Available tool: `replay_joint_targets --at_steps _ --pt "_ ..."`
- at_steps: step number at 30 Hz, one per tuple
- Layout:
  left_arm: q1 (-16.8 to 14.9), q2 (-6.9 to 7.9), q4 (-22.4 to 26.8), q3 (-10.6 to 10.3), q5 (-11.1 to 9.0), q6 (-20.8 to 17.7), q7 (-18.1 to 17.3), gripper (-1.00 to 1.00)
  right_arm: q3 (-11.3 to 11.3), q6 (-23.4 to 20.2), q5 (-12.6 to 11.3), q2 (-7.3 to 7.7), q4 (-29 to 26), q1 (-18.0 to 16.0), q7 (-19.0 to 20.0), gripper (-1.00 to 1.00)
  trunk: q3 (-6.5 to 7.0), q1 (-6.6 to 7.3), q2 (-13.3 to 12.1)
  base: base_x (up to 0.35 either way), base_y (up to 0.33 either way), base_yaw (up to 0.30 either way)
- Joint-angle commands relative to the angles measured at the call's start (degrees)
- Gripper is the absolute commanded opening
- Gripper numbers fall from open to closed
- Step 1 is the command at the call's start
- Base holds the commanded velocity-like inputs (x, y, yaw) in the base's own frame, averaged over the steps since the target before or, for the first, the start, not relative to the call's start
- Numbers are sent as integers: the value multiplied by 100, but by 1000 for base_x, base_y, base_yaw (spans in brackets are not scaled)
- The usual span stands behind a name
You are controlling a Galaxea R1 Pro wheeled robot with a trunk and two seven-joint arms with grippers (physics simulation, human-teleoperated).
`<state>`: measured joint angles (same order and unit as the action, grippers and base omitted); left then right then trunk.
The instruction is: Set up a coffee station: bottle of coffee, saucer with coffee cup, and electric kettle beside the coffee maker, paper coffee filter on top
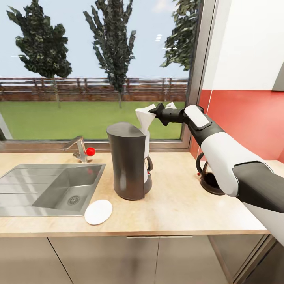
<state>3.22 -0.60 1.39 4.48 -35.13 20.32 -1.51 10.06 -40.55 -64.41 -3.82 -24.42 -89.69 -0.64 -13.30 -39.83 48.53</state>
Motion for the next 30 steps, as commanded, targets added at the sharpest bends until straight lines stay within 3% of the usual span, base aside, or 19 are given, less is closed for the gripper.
replay_joint_targets --at_steps 1,14,30 --pt "3 -2 11 44 6 7 -16 100 23 -6 -16 3 -1 -5 -6 -100 -7 -1 5 3 0 0" --pt "3 -2 11 44 6 3 -14 100 24 -6 -11 19 -1 -5 -6 -100 -7 -1 5 157 90 0" --pt "3 -2 11 44 5 7 -14 100 23 -6 -13 47 -1 -5 -6 -100 -7 -1 5 16 7 0"
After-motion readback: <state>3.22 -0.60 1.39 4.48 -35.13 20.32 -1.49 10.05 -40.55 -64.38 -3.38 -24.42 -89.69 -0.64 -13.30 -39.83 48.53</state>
